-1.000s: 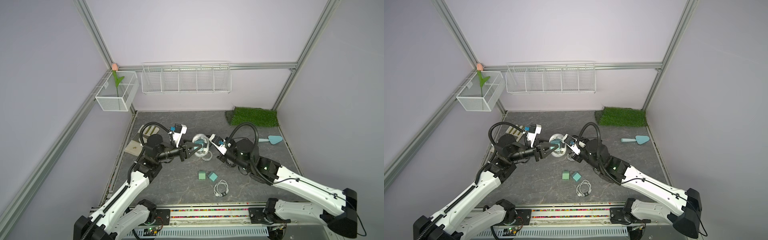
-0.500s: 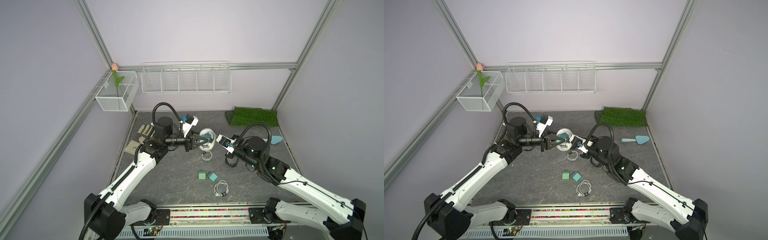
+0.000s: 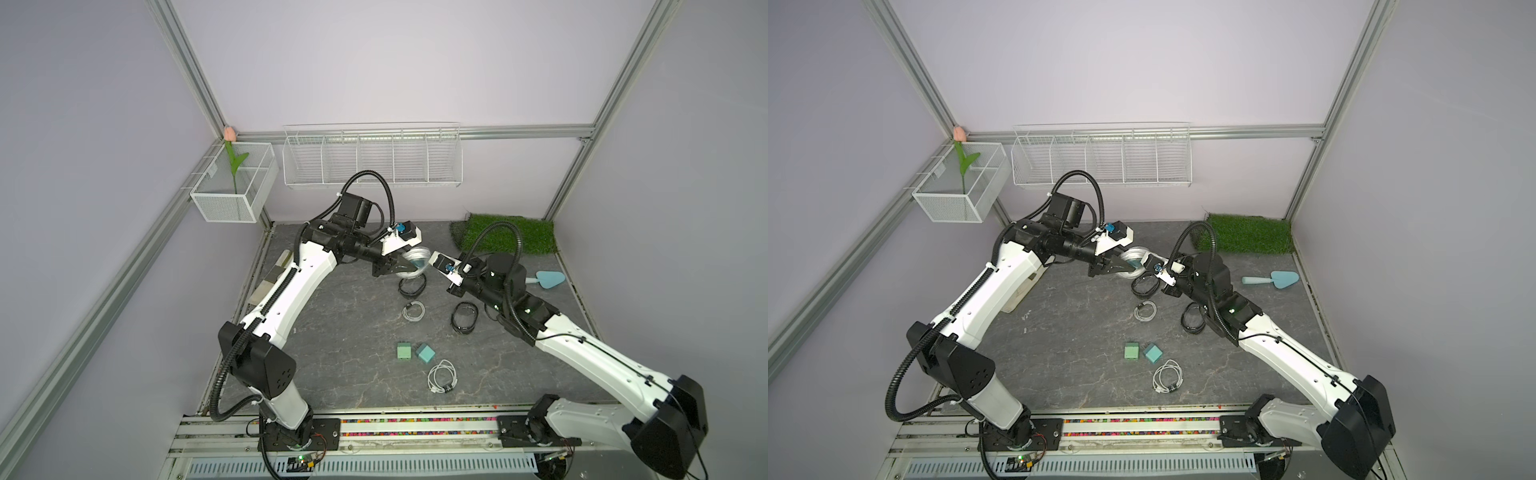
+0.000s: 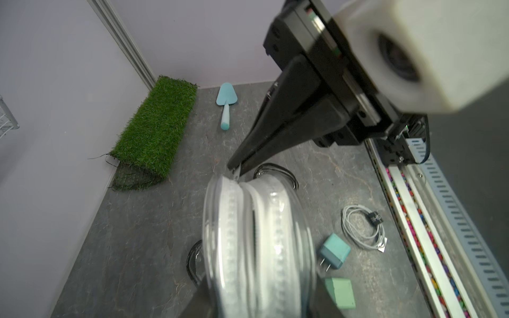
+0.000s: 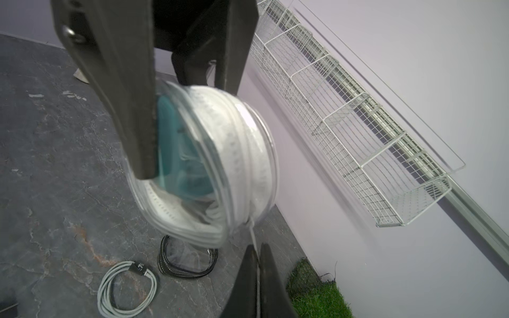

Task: Pack away charging kits
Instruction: Adjust the storage bag.

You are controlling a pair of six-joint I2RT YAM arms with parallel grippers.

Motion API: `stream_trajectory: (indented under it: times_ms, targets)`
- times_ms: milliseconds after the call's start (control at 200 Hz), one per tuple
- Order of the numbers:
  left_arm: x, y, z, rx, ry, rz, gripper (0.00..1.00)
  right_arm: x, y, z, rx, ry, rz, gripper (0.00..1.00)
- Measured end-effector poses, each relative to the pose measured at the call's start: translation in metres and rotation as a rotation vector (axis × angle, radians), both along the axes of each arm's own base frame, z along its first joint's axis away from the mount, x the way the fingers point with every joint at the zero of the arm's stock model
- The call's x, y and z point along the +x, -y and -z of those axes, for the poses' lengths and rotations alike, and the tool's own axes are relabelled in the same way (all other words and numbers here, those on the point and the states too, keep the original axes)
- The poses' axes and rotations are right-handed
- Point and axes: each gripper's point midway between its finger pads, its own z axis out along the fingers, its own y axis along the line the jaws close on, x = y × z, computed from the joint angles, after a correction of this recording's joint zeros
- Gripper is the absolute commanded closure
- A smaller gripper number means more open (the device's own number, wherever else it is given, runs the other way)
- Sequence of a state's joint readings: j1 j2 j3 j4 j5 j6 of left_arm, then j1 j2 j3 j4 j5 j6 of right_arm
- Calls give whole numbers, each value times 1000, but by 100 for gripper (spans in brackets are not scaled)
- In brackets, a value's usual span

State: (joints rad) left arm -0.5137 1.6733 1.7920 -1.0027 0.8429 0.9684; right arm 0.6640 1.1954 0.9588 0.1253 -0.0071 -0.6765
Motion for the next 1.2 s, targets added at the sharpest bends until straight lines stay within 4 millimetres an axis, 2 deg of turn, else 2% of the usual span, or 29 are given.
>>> stream_trajectory:
  times_ms: [180, 370, 495, 685, 930, 1200]
  targets:
    - [-3, -9, -1, 31, 127, 29, 100, -4, -10, -3, -19, 30, -81, 93]
    - [2, -11, -14, 84, 144, 49, 100, -2, -15, -18, -30, 87, -122, 93]
    - [9, -8, -3, 127, 86, 56, 100, -2, -17, -22, -38, 91, -148, 93]
    - [12, -8, 15, 184, -22, 72, 100, -4, -16, -13, -62, 62, -163, 93]
    - [9, -4, 21, 228, -40, 91, 100, -7, -19, -10, -94, 65, -184, 93]
    - [21, 3, 26, 257, -15, 87, 100, 5, -15, -9, -98, 61, -177, 93]
